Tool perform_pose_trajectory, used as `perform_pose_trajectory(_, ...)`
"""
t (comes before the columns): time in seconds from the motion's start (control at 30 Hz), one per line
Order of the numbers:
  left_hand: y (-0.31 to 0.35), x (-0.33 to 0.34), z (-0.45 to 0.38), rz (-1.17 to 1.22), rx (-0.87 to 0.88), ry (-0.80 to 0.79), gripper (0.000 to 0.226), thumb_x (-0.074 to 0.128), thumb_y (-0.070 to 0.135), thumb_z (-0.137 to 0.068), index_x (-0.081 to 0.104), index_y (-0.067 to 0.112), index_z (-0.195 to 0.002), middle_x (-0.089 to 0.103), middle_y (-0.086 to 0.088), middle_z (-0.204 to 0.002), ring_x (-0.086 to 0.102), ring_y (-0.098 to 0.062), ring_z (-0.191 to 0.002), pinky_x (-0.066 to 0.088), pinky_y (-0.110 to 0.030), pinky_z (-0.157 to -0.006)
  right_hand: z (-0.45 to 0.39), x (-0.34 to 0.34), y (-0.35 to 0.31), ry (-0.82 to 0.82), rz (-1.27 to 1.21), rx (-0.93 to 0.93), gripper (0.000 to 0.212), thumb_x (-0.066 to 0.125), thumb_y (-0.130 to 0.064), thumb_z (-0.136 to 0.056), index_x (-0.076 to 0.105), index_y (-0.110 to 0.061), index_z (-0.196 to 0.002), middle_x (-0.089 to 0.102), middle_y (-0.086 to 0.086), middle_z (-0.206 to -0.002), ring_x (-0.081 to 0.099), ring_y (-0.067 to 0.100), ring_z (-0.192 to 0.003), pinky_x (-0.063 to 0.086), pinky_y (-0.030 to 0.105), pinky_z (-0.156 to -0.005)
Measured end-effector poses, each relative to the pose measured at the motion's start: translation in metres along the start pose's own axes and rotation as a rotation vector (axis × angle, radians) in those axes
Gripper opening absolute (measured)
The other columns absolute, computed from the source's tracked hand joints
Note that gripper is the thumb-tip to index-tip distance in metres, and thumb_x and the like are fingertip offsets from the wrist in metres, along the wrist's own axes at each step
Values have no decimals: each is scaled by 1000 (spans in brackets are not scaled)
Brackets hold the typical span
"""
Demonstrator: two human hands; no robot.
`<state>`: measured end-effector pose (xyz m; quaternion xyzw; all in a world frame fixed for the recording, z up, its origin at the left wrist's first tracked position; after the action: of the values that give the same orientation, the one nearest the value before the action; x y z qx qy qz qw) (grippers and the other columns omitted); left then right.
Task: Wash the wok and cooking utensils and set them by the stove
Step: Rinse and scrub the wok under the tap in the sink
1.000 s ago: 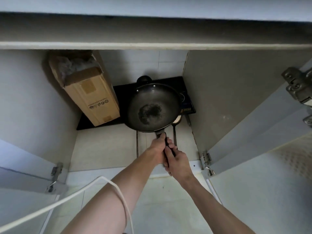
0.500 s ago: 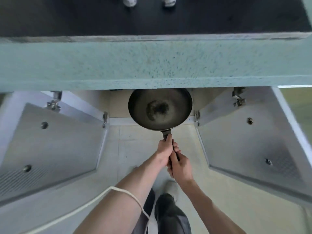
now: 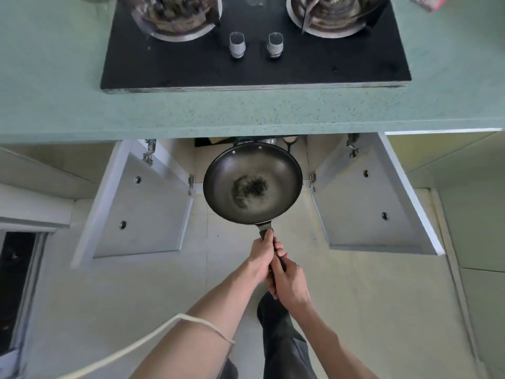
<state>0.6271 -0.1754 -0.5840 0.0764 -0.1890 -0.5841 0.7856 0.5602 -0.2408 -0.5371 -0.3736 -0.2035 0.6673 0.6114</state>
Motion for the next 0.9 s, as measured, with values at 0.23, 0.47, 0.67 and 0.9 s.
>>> perform_pose_trajectory(0.23,-52,-56,64,-31,-1,-42,35,39,27,-108,38,13,-77,39,-1,-55,37,-18,-39,45,-33,-56,99,35,21,33,-60,5,41,47,-33,-109,56,-6,-79,57,15,-52,48,22,-42,43,35,-47)
perform_pose_trajectory(0.47,-96,-99,153,-85,-34,-109,32,36,25,-109,40,13,-80,41,-3,-59,41,-19,-44,49,-34,-58,201,55,38,94,-137,39,46,50,-32,-108,52,-4,-71,52,10,-49,45,22,-39,38,33,-43)
perform_pose_trajectory(0.67,-121,-105,228,-94,-37,-167,30,36,25,-110,39,13,-82,42,-3,-60,42,-20,-49,48,-32,-56,279,46,39,113,-185,38,41,49,-28,-108,53,8,-89,49,4,-53,39,18,-41,31,29,-42)
perform_pose_trajectory(0.9,-140,-77,290,-126,25,-269,28,42,31,-108,42,11,-89,54,-6,-65,57,-27,-61,54,-39,-70,339,3,26,158,-205,-49,42,49,-28,-108,54,-4,-75,50,7,-53,40,20,-43,31,31,-43)
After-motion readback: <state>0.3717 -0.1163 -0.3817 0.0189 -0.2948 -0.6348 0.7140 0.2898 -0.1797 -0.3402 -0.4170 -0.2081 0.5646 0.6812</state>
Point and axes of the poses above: each hand's wrist, its own z-axis away from the middle knuckle, its own x-axis out of the palm, y = z × x, the point moved 4 cm from there along -z, towards the middle knuckle
